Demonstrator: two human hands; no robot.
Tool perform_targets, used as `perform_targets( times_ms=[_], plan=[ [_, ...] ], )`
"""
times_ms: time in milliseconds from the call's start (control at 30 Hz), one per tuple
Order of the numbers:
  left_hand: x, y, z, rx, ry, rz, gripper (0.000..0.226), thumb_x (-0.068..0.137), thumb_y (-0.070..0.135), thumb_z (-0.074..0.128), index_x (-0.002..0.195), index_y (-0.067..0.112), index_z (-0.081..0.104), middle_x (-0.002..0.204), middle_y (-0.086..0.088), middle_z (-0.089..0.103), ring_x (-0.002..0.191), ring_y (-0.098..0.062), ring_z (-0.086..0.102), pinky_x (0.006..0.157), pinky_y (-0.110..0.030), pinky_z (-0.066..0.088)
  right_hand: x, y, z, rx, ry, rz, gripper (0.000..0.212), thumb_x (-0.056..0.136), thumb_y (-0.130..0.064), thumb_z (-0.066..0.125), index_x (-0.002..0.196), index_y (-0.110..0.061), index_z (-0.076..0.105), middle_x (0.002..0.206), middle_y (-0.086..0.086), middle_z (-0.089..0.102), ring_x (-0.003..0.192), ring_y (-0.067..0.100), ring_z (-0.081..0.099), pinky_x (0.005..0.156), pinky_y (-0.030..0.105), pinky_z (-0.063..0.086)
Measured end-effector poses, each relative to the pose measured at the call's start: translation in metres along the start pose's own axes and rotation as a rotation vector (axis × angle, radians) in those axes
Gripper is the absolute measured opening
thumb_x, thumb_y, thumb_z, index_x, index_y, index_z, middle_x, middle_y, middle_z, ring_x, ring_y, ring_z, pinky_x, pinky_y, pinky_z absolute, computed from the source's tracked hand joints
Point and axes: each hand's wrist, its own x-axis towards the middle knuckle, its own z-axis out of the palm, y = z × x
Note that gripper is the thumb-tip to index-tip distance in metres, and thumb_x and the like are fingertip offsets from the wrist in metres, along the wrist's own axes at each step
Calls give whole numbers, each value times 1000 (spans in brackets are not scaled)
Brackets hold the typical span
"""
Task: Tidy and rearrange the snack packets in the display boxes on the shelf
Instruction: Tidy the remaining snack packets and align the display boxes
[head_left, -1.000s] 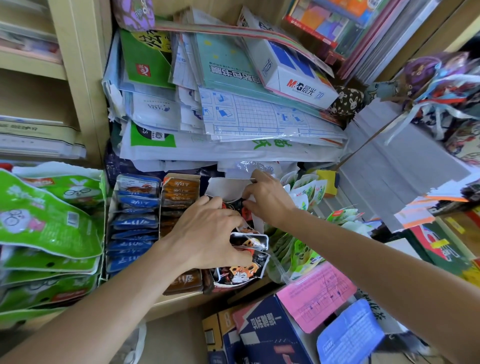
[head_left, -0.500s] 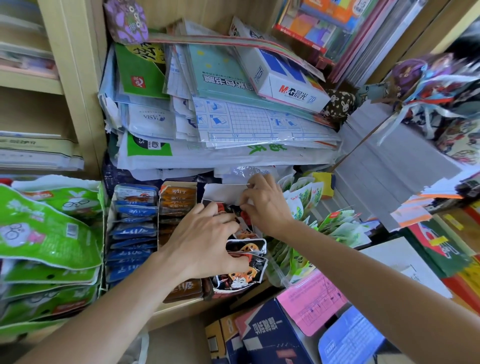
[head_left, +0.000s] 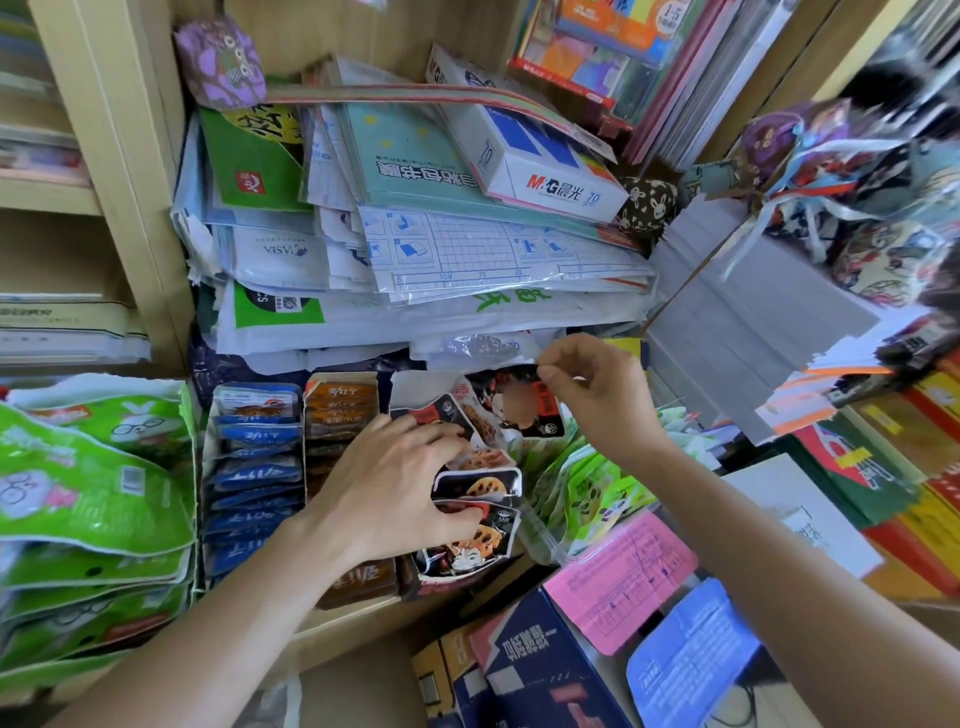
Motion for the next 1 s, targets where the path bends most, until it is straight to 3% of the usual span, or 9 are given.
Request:
perform_targets(
  times_ms=[133, 267, 333, 433, 533, 633, 733, 867, 1000],
  plan=[
    [-5, -1, 1, -21, 60, 3, 74, 74, 80, 45, 122, 29, 68, 129, 15, 66, 107, -10, 60, 92, -32, 41, -14, 3, 10, 70, 13, 63, 8, 87, -8, 73, 91, -14, 72, 82, 0, 73, 78, 15, 70, 70, 27, 57],
    [-7, -1, 1, -23, 61, -8, 73, 77, 81, 43, 123, 31, 68, 129, 17, 65, 107, -8, 60, 92, -32, 41, -32, 4, 16, 96, -28, 108, 26, 83, -7, 76, 107, -17, 72, 93, -5, 74, 84, 7, 70, 73, 17, 55],
    [-8, -1, 0, -33, 60, -5, 72, 77, 81, 42, 123, 31, 68, 127, 18, 66, 107, -8, 60, 91, -31, 40, -40, 4, 17, 13, -69, 97, 32, 81, -8, 77, 111, -17, 72, 92, -8, 74, 82, 5, 69, 75, 18, 56],
    [-9, -2, -2, -57, 58, 16, 73, 76, 80, 45, 123, 29, 68, 128, 15, 66, 112, -9, 61, 94, -33, 42, -48, 10, 19, -156, -118, 21, 24, 81, -8, 74, 103, -16, 76, 85, -7, 74, 73, 6, 67, 75, 27, 58],
    [-13, -7, -5, -97, 38, 45, 71, 75, 74, 49, 125, 28, 67, 130, 15, 64, 116, -9, 60, 97, -31, 39, -48, 12, 18, -91, -43, 51, 14, 87, -8, 72, 97, -16, 77, 83, -7, 74, 75, 9, 68, 74, 34, 57],
    [-14, -13, -3, -112, 10, 58, 71, 77, 76, 45, 132, 33, 62, 135, 19, 60, 118, -5, 52, 96, -29, 35, -41, 3, 11, 10, 92, 48, 12, 92, -7, 67, 96, -15, 76, 81, -12, 73, 75, 2, 67, 65, 20, 52],
    [-13, -15, -5, -103, 8, 70, 73, 77, 81, 44, 132, 37, 60, 133, 21, 61, 115, -4, 49, 92, -30, 32, -33, -10, 10, 14, 118, -61, 13, 92, -6, 68, 99, -13, 76, 84, -15, 73, 79, -3, 69, 71, 12, 51],
    [-18, -11, -8, -108, 145, 39, 61, 74, 70, 68, 118, 28, 72, 112, 14, 74, 99, -11, 67, 85, -26, 42, -21, -6, 25, -184, -54, -240, 21, 90, -5, 67, 103, -17, 78, 92, -7, 77, 84, 6, 72, 79, 27, 57],
    [-18, -14, -4, -109, 206, -12, 64, 70, 76, 62, 112, 28, 73, 106, 16, 74, 93, -9, 69, 83, -30, 52, -8, -2, 47, -212, -321, -187, 23, 91, -4, 65, 108, -16, 77, 94, -3, 77, 81, 2, 66, 78, 15, 49]
  ],
)
